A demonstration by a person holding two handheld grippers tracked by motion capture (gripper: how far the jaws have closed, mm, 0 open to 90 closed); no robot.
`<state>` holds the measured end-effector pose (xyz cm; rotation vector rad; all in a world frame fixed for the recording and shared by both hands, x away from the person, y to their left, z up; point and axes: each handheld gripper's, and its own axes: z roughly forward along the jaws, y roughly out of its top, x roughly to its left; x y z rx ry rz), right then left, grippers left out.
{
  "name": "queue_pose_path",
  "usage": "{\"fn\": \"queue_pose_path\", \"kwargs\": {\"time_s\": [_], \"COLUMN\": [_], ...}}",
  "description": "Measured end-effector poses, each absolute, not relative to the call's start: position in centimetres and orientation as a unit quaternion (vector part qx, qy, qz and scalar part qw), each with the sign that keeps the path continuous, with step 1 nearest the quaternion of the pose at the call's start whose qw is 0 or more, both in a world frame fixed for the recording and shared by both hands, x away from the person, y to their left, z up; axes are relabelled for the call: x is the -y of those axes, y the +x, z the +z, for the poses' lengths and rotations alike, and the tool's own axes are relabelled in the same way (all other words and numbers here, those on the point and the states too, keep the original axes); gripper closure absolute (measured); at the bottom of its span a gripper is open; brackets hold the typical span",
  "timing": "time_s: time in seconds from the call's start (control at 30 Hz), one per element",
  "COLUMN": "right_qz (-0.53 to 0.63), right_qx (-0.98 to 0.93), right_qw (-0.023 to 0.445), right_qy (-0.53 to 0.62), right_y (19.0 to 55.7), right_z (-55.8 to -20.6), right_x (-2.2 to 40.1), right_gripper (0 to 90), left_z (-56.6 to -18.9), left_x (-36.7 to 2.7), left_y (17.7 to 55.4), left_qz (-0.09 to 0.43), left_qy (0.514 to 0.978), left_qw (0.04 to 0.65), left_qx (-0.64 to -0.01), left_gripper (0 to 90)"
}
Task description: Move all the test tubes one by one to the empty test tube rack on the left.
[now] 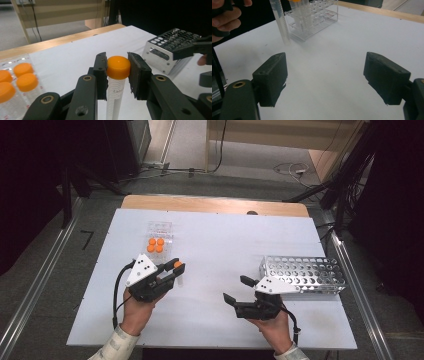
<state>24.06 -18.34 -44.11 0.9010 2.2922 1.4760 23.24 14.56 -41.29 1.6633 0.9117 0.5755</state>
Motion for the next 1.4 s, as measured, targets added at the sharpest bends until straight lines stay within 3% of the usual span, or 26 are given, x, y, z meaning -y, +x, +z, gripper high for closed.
{"fn": "queue_pose_path", "kwargs": {"time_s": [0.63,1.4], "right_qz": [0.507,0.506], "right_qx": [-0.766,-0.754], "right_qw": [0.159,0.163], "right_qy": [0.363,0.386], "right_y": [22.2,21.2], "right_z": [-44.3,-44.5], "right_x": [24.9,27.4], "right_gripper": [18.1,18.2], "left_z": [-40.1,-39.0], "left_x": [-20.3,-23.1], "left_y": [23.7,25.9], "left_qz": [0.288,0.326], "left_qy": [0.66,0.62], "left_qw": [0.536,0.524], "left_qx": [-0.441,-0.485], "left_gripper": [70.2,70.2]}}
